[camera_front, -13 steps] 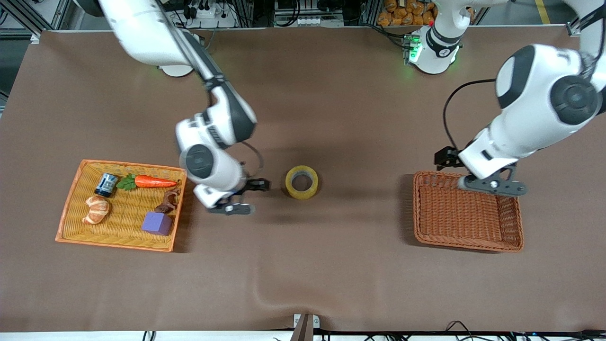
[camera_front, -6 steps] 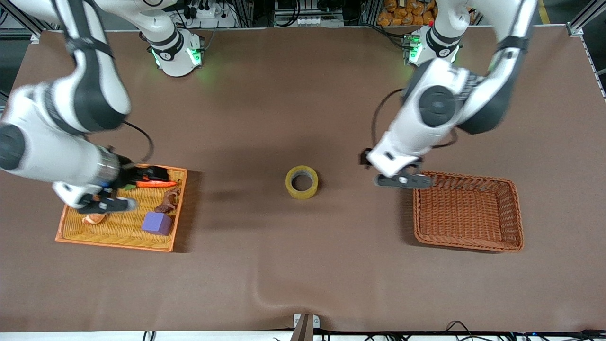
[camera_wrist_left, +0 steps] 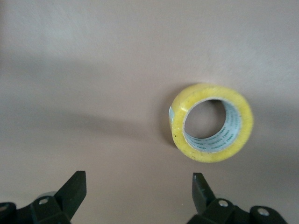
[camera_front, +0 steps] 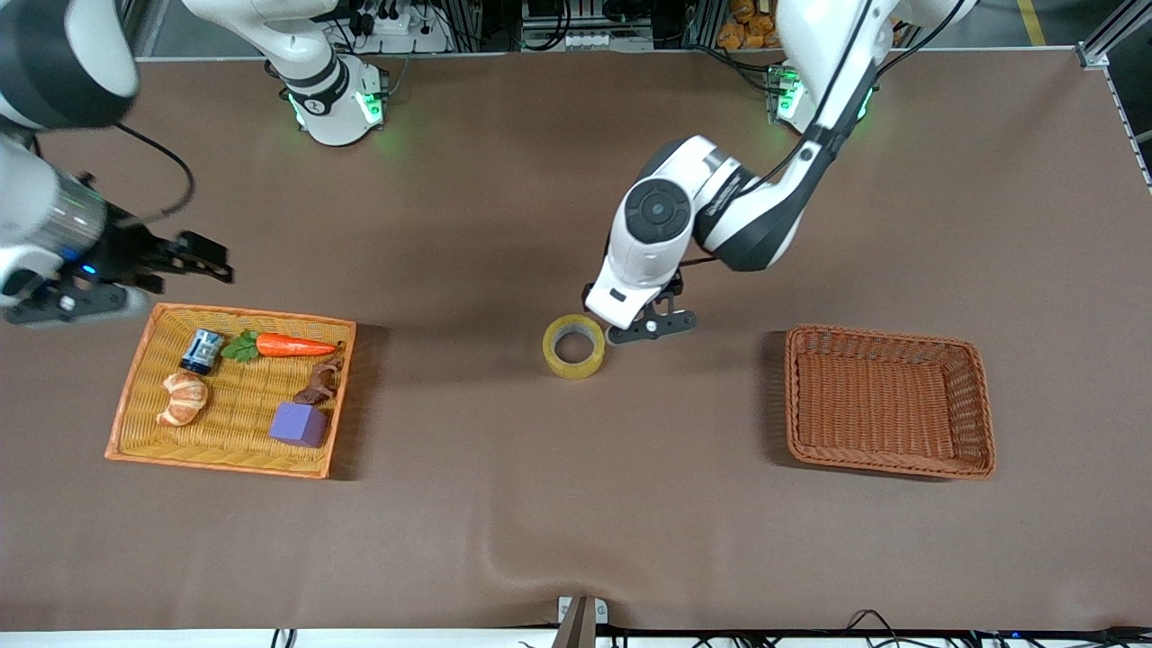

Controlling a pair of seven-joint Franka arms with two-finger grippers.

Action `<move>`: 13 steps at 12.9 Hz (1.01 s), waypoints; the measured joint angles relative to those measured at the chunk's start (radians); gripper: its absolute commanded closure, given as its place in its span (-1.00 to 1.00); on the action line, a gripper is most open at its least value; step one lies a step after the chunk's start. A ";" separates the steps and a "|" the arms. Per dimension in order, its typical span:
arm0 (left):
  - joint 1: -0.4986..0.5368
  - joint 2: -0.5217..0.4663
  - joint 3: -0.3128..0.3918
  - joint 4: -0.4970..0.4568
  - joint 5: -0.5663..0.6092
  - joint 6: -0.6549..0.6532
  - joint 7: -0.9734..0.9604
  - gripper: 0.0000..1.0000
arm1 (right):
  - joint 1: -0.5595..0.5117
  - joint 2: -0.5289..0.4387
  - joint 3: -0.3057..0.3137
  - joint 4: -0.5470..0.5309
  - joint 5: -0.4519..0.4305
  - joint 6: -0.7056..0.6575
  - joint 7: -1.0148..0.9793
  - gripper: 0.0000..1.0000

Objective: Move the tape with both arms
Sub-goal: 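Lower the left gripper onto the tape roll and grasp its rim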

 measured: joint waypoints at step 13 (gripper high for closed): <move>-0.035 0.173 0.012 0.018 0.000 0.280 -0.029 -0.39 | -0.065 -0.080 0.046 -0.018 -0.052 -0.005 0.226 -1.00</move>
